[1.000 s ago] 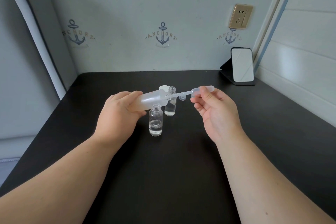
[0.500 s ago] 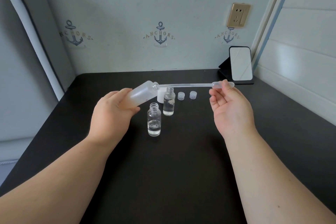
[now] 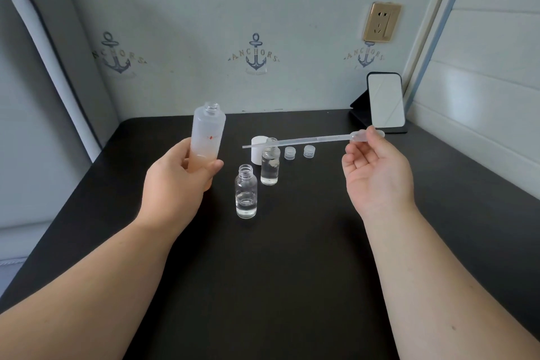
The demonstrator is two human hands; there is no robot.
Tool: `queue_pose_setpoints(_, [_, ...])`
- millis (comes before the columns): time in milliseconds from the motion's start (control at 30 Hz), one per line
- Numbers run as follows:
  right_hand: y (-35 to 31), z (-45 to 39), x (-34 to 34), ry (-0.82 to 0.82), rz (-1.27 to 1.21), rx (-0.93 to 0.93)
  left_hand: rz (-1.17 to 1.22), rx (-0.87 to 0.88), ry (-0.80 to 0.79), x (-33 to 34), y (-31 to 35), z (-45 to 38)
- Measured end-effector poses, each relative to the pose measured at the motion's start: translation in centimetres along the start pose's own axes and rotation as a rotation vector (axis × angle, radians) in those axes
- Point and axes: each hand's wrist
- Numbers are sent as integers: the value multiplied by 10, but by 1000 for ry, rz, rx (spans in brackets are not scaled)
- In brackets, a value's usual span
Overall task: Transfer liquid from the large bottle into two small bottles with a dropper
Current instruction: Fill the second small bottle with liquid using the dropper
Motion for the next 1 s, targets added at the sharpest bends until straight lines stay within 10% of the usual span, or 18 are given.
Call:
queue_pose_setpoints(500, [1, -1, -2, 12, 6, 4, 80, -70, -25, -1, 4, 2])
queue_pose_setpoints(733, [1, -3, -3, -1, 27, -4, 140, 153, 234, -13, 16, 11])
queue_pose_setpoints(1000, [0, -3, -3, -6, 39, -10, 35, 277, -264, -6, 19, 20])
Point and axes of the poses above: each hand's wrist, its own z-axis away from the middle knuckle, its own x-axis out of the palm, y = z × x, and after that the axes turned 10 degrees about x, right-handed
